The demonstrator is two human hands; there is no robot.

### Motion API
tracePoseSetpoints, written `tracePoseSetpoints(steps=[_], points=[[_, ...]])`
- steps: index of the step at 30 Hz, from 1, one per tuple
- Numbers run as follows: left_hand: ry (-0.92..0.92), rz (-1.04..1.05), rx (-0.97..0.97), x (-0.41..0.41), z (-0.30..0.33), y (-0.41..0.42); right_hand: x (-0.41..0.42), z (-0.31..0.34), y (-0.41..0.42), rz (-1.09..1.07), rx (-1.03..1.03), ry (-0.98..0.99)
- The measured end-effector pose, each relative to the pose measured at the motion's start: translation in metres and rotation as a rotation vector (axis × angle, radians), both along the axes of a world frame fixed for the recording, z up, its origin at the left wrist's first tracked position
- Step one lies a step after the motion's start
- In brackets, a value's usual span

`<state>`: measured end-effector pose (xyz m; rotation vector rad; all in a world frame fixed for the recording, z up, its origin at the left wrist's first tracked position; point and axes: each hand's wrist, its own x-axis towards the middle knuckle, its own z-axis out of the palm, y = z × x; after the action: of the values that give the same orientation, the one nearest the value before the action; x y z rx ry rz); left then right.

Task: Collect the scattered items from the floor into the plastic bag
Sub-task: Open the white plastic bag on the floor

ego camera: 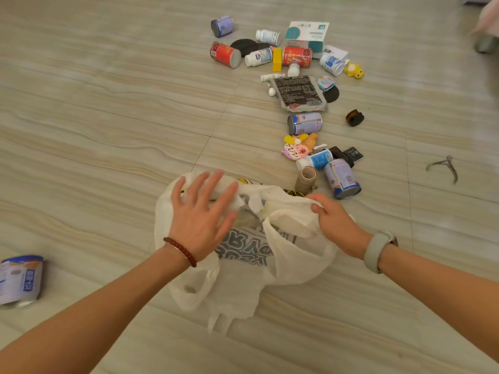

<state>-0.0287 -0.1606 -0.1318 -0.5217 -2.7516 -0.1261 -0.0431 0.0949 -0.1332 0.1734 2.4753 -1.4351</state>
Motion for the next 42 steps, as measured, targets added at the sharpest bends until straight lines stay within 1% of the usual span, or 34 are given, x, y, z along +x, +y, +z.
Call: tracePoseSetpoints(steps=[2,4,5,6,7,8,9,10,11,12,13,14,16,17,19,20,21,22,23,26,28,30,31,32,33,34,35,36,37,38,39,42], points=[[-0.029,-0.107,-0.124,0.000,-0.003,0.009,-0.002,0.000,0.002,0.007,-0.036,-0.041],[-0.198,-0.126,-0.195,-0.002,-0.004,0.013,-0.002,-0.001,0.000,-0.020,-0.093,-0.091],[-0.333,-0.115,-0.142,-0.005,-0.005,0.012,-0.002,-0.001,-0.001,-0.032,-0.120,-0.109],[-0.482,-0.075,-0.028,-0.007,-0.005,0.012,-0.001,0.000,-0.001,-0.022,-0.124,-0.121],[-0.645,-0.022,0.129,-0.007,-0.004,0.012,-0.001,0.000,0.001,0.022,-0.091,-0.124],[-0.750,0.037,0.237,-0.007,-0.005,0.013,-0.002,0.002,0.004,0.105,-0.013,-0.114],[-0.761,0.077,0.290,-0.007,-0.006,0.015,-0.003,0.003,0.009,0.203,0.102,-0.077],[-0.733,0.110,0.315,-0.006,-0.005,0.016,-0.004,0.007,0.010,0.279,0.230,-0.004],[-0.692,0.130,0.322,-0.005,-0.004,0.018,-0.004,0.015,0.009,0.324,0.322,0.123],[-0.657,0.138,0.329,-0.006,-0.004,0.020,-0.003,0.023,0.003,0.362,0.359,0.288],[-0.637,0.136,0.351,-0.006,-0.004,0.022,-0.001,0.031,-0.006,0.425,0.355,0.447],[-0.630,0.132,0.384,-0.008,-0.004,0.024,0.002,0.038,-0.016,0.514,0.361,0.575],[-0.640,0.115,0.459,-0.011,-0.003,0.025,0.012,0.037,-0.032,0.715,0.475,0.737],[-0.650,0.103,0.487,-0.012,-0.003,0.023,0.015,0.031,-0.034,0.814,0.569,0.751],[-0.676,0.073,0.521,-0.013,-0.003,0.014,0.017,0.022,-0.021,0.968,0.737,0.581],[-0.680,0.040,0.515,-0.013,-0.003,0.008,0.017,0.016,-0.010,1.005,0.781,0.486],[-0.682,0.004,0.499,-0.012,-0.003,0.003,0.017,0.010,0.003,0.993,0.789,0.406],[-0.686,-0.024,0.486,-0.011,-0.004,-0.001,0.016,0.005,0.016,0.946,0.777,0.321],[-0.694,-0.038,0.489,-0.010,-0.005,-0.002,0.015,-0.001,0.026,0.887,0.749,0.282],[-0.677,0.022,0.620,-0.009,-0.005,0.002,0.010,-0.006,0.041,0.671,0.665,0.254],[-0.639,0.157,0.770,-0.012,-0.004,0.004,0.006,-0.004,0.044,0.509,0.571,0.211],[-0.635,0.326,0.954,-0.013,-0.003,0.000,0.005,-0.001,0.046,0.457,0.471,0.114],[-0.655,0.398,1.050,-0.013,-0.003,-0.004,0.005,-0.001,0.048,0.459,0.461,0.054],[-0.682,0.456,1.127,-0.012,-0.003,-0.009,0.004,-0.002,0.049,0.477,0.534,0.041],[-0.701,0.495,1.160,-0.011,-0.003,-0.012,0.004,-0.002,0.050,0.498,0.644,0.104],[-0.707,0.507,1.146,-0.010,-0.004,-0.015,0.005,-0.004,0.049,0.513,0.744,0.226],[-0.702,0.502,1.110,-0.009,-0.004,-0.015,0.006,-0.005,0.045,0.527,0.802,0.360],[-0.695,0.482,1.089,-0.008,-0.005,-0.014,0.008,-0.003,0.035,0.541,0.817,0.468],[-0.696,0.452,1.093,-0.007,-0.004,-0.011,0.010,-0.001,0.022,0.563,0.809,0.536],[-0.702,0.421,1.111,-0.006,-0.001,-0.006,0.010,0.000,0.007,0.603,0.799,0.563],[-0.718,0.392,1.141,-0.005,0.003,-0.001,0.009,-0.002,-0.005,0.640,0.798,0.547],[-0.781,0.304,1.247,-0.006,0.011,0.011,-0.003,-0.006,-0.021,0.657,0.775,0.389]])
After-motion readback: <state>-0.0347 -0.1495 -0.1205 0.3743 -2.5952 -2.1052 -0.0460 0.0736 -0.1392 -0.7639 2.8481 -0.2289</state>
